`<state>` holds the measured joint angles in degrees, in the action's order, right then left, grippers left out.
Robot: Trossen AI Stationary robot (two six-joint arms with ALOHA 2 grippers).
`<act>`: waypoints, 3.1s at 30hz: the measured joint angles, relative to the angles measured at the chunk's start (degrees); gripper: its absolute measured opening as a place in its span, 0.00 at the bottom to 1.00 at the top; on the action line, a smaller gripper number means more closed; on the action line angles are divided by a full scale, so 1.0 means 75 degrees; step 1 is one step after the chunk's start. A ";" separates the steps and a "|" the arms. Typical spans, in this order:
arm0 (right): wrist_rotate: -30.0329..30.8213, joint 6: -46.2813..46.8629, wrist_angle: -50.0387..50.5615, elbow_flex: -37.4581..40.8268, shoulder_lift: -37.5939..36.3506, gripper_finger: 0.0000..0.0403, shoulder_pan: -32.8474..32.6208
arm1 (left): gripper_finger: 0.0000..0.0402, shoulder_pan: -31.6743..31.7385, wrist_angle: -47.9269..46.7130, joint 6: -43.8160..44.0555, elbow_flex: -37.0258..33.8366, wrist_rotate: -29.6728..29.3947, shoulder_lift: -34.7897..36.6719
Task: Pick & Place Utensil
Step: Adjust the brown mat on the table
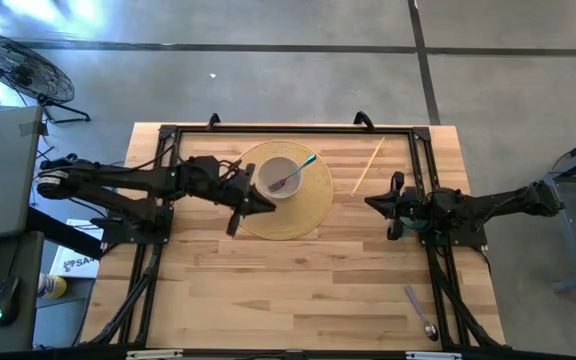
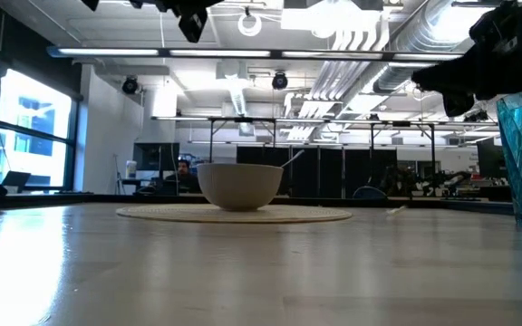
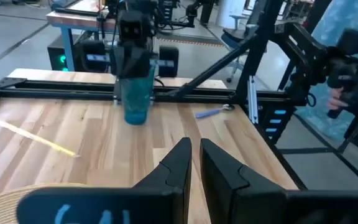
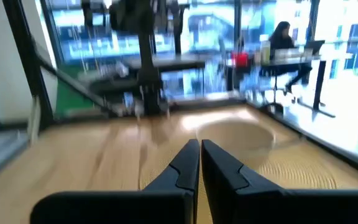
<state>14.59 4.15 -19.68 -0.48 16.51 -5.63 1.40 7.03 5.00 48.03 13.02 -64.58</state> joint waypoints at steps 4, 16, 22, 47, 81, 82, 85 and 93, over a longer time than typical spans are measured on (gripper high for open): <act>-0.0228 0.0989 -0.0575 -0.0001 -0.0002 0.03 -0.0001 | 0.08 -0.0382 0.0008 0.0040 0.0000 -0.0498 0.0000; 0.0110 0.0401 0.0678 -0.1643 0.0733 0.01 -0.0608 | 0.08 -0.0856 -0.0333 0.0240 -0.0175 -0.1049 -0.0026; 0.0641 0.0448 0.1882 -0.3099 0.2113 0.00 -0.1567 | 0.08 -0.0864 -0.0336 0.0849 -0.1058 -0.1329 -0.0026; 0.2488 0.1168 0.2443 -0.5766 0.6529 0.00 -0.4372 | 0.08 -0.2512 -0.2980 0.3208 -0.1588 -0.4271 -0.1373; 0.2871 0.1383 0.1672 -0.5777 0.6755 0.01 -0.4549 | 0.08 -0.1177 -0.0776 0.2884 -0.1563 -0.4858 -0.3701; 0.2932 0.1386 0.1669 -0.5777 0.6755 0.01 -0.4549 | 0.08 -0.1158 -0.0677 0.2827 -0.1556 -0.4818 -0.3747; 0.3032 0.1385 0.1674 -0.5777 0.6754 0.00 -0.4546 | 0.08 -0.1131 -0.0652 0.2769 -0.1556 -0.4850 -0.3765; 0.3981 0.1856 0.2492 -0.5777 0.6752 0.01 -0.4549 | 0.08 -0.1135 -0.0793 0.2704 -0.1484 -0.4992 -0.3707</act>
<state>44.44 18.07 -0.99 -43.81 67.16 -39.75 -7.11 1.09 25.28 36.90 -24.43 -92.38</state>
